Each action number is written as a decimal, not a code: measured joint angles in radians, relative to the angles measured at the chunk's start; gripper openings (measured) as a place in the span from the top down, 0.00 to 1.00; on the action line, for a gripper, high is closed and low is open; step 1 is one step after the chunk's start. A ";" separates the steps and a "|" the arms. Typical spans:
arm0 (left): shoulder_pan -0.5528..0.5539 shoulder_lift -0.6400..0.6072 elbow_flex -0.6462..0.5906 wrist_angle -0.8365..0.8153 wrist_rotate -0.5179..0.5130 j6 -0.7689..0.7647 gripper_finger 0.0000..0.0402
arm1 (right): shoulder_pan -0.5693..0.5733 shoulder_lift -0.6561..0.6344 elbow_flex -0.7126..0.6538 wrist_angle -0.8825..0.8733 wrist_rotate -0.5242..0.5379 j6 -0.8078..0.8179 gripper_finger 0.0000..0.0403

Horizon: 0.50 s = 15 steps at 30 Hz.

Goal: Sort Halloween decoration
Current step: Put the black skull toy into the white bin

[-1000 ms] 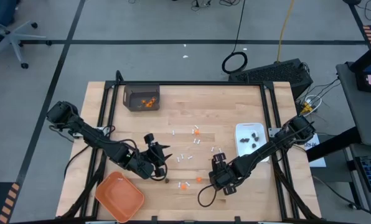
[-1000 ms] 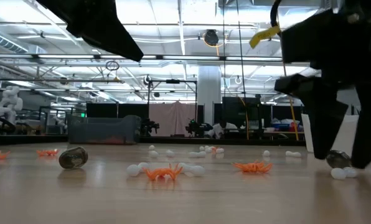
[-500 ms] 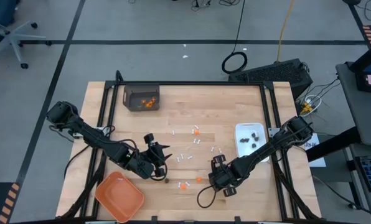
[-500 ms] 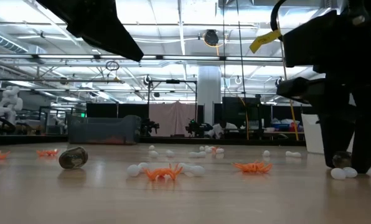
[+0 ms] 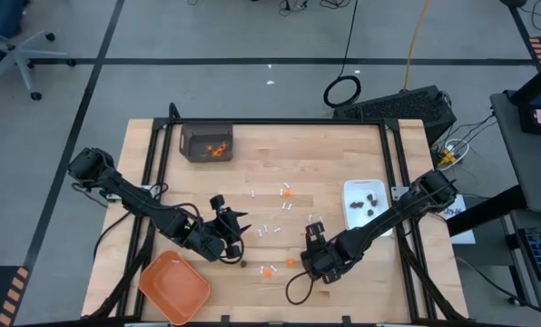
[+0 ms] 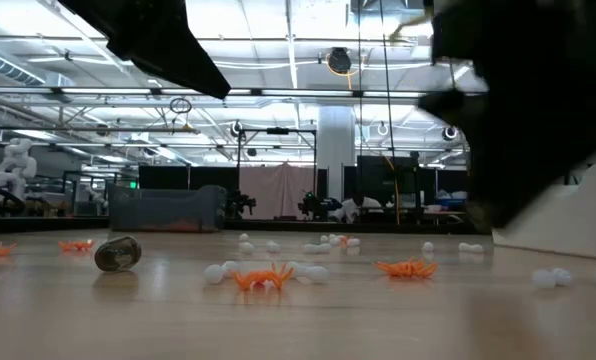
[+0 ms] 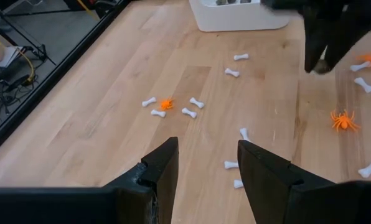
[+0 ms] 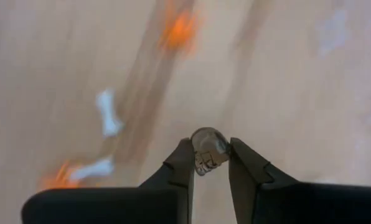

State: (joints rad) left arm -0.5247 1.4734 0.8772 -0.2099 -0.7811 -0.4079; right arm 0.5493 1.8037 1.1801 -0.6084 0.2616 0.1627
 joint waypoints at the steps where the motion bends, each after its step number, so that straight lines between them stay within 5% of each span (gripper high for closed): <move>1: 0.000 0.000 0.000 0.000 0.000 -0.001 0.59 | 0.004 -0.014 0.008 0.008 0.030 -0.012 0.90; 15: 0.006 0.000 0.000 0.019 0.000 -0.005 0.59 | 0.049 -0.300 -0.044 0.199 0.188 -0.213 0.90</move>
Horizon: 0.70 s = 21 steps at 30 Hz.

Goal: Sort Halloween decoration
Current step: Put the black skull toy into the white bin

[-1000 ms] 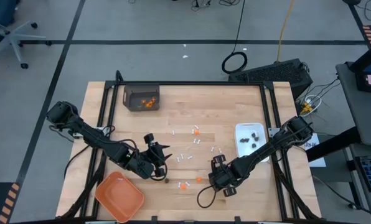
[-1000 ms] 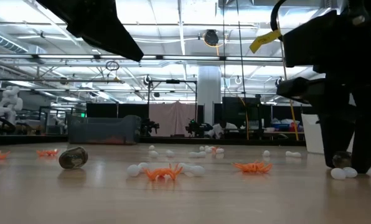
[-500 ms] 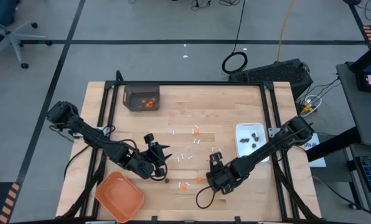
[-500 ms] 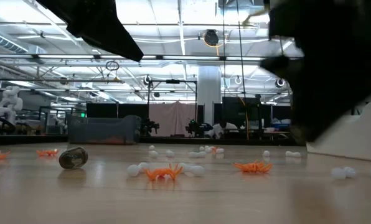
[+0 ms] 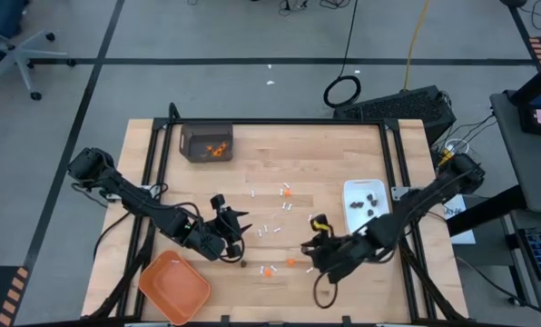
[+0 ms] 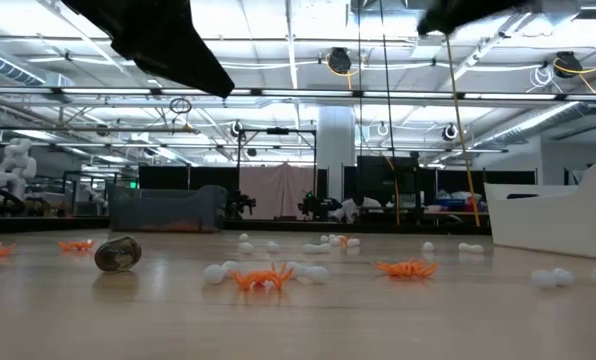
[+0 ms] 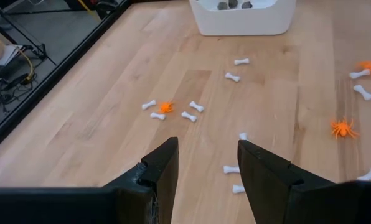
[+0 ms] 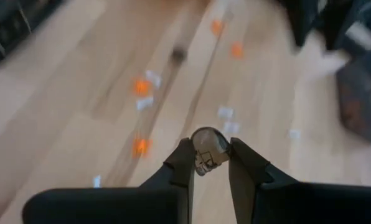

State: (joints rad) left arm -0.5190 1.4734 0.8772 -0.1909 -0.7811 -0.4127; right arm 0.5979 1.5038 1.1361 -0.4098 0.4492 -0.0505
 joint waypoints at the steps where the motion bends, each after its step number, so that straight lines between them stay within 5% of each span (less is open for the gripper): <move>1: 0.000 0.000 0.000 0.000 0.000 0.000 0.59 | 0.000 -0.020 -0.018 0.035 0.001 -0.021 0.90; 10: 0.000 0.000 0.000 0.003 0.000 -0.027 0.59 | -0.018 -0.137 -0.259 0.494 -0.003 -0.187 0.90; 21: 0.000 0.000 0.000 0.010 0.006 -0.028 0.59 | -0.079 -0.130 -0.481 1.079 -0.033 -0.263 0.90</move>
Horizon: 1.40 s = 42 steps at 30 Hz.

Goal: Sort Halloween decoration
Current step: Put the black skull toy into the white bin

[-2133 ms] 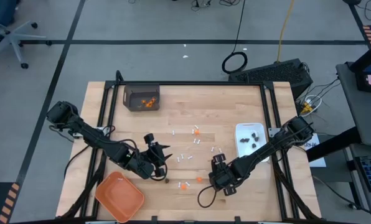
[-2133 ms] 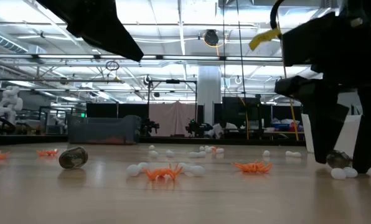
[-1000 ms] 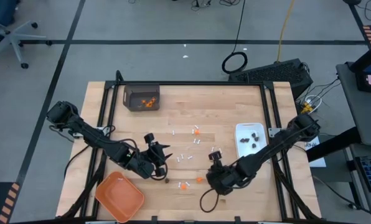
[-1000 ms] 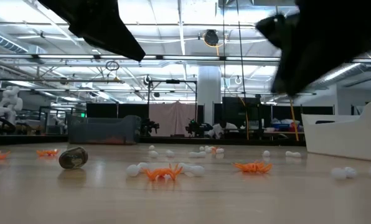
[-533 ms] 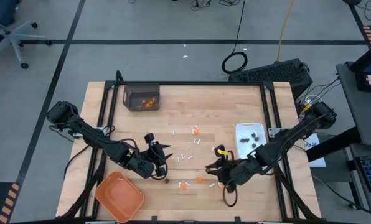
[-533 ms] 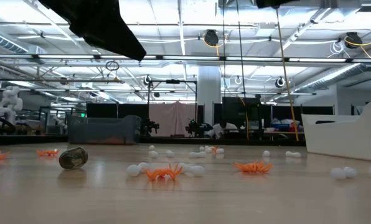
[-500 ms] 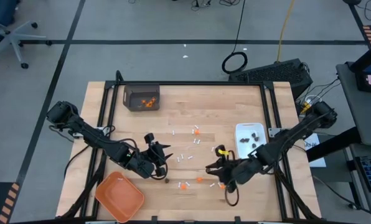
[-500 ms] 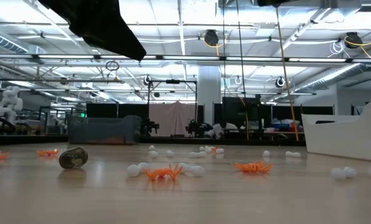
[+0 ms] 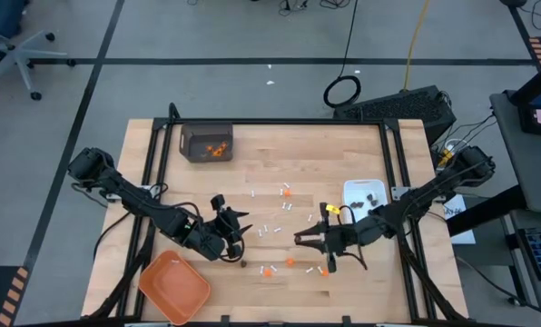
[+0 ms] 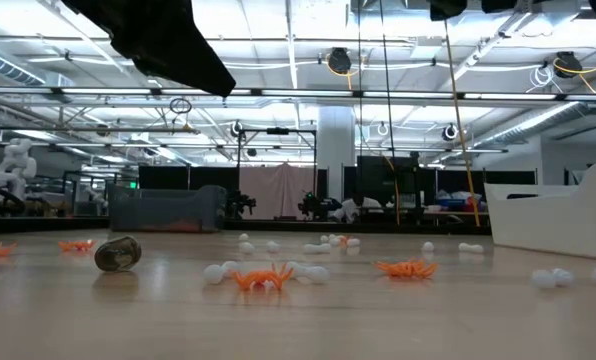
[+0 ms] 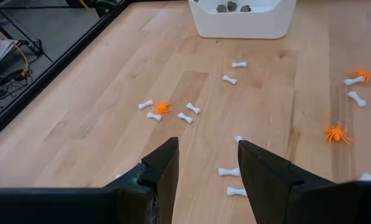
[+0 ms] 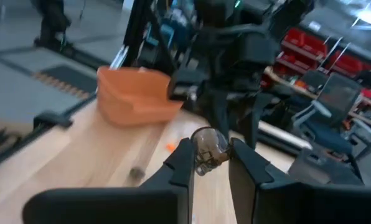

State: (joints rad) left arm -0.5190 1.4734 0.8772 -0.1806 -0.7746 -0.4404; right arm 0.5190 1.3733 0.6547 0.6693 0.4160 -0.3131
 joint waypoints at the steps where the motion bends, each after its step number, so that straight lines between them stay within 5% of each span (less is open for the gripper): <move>1: 0.000 0.000 0.000 0.000 0.000 0.000 0.59 | -0.004 0.004 -0.006 0.033 0.000 -0.002 0.90; 30: 0.000 0.000 0.000 0.000 0.013 0.000 0.59 | -0.006 0.010 -0.009 0.064 0.000 -0.078 0.88; 37: 0.000 0.000 0.000 0.000 0.016 -0.003 0.59 | 0.023 -0.033 -0.009 -0.015 0.000 -0.200 0.88; 42: 0.000 0.000 0.000 0.000 0.027 -0.003 0.59 | 0.046 -0.171 -0.009 -0.252 0.002 -0.129 0.88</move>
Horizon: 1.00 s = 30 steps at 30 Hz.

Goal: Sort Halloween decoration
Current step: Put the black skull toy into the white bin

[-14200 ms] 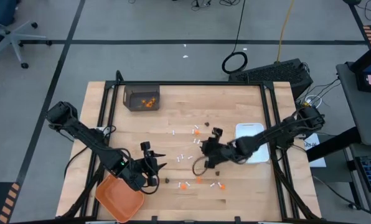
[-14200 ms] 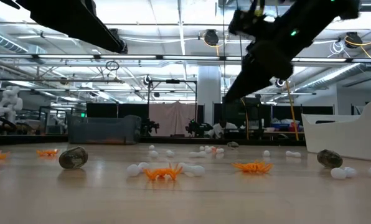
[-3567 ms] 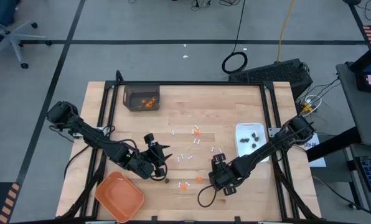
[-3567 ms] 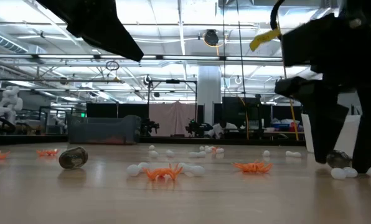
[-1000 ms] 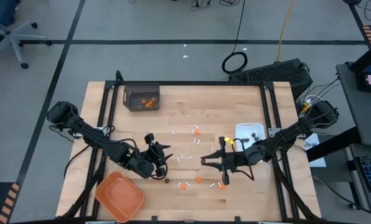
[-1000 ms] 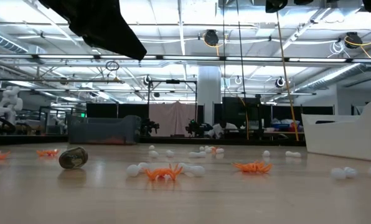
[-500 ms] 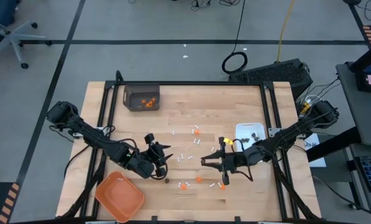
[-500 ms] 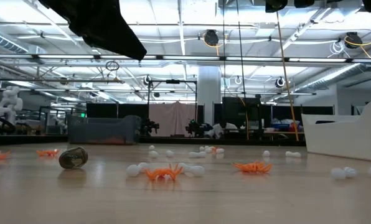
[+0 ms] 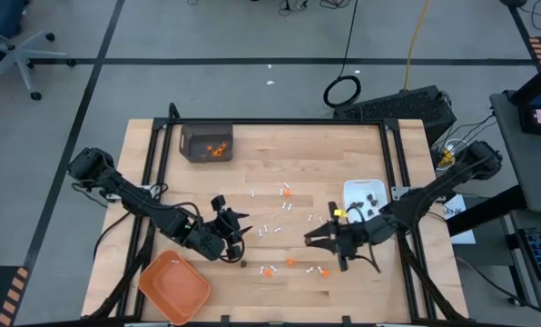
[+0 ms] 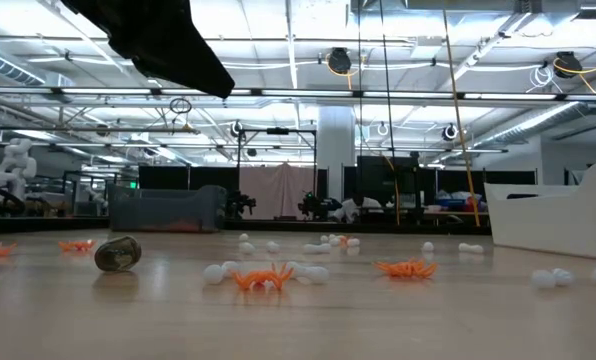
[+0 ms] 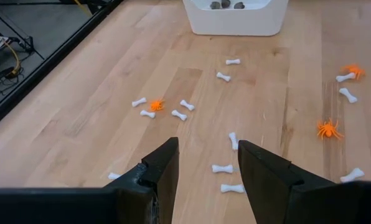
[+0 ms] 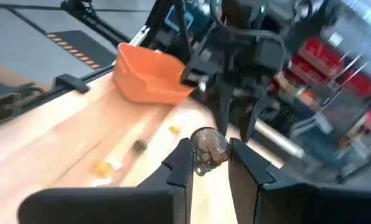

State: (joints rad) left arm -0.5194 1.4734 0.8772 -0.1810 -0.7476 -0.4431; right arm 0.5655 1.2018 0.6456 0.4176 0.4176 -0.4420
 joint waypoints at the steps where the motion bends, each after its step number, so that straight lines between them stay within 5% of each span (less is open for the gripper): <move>1: 0.000 0.000 0.000 0.000 0.000 0.000 0.59 | 0.002 -0.034 0.000 -0.057 0.000 0.040 0.88; 11: 0.000 0.000 0.000 0.000 0.000 0.002 0.59 | 0.009 -0.329 0.127 -0.669 0.095 0.390 0.88; 22: 0.000 0.000 0.000 0.001 0.000 0.002 0.59 | -0.014 -0.323 0.387 -1.389 0.083 0.757 0.88; 30: 0.001 0.000 0.000 0.001 0.000 0.002 0.59 | -0.014 -0.323 0.367 -1.613 0.002 1.013 0.88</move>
State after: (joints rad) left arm -0.5186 1.4734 0.8772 -0.1801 -0.7475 -0.4408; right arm 0.5510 0.8787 1.0127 -1.1954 0.4197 0.5710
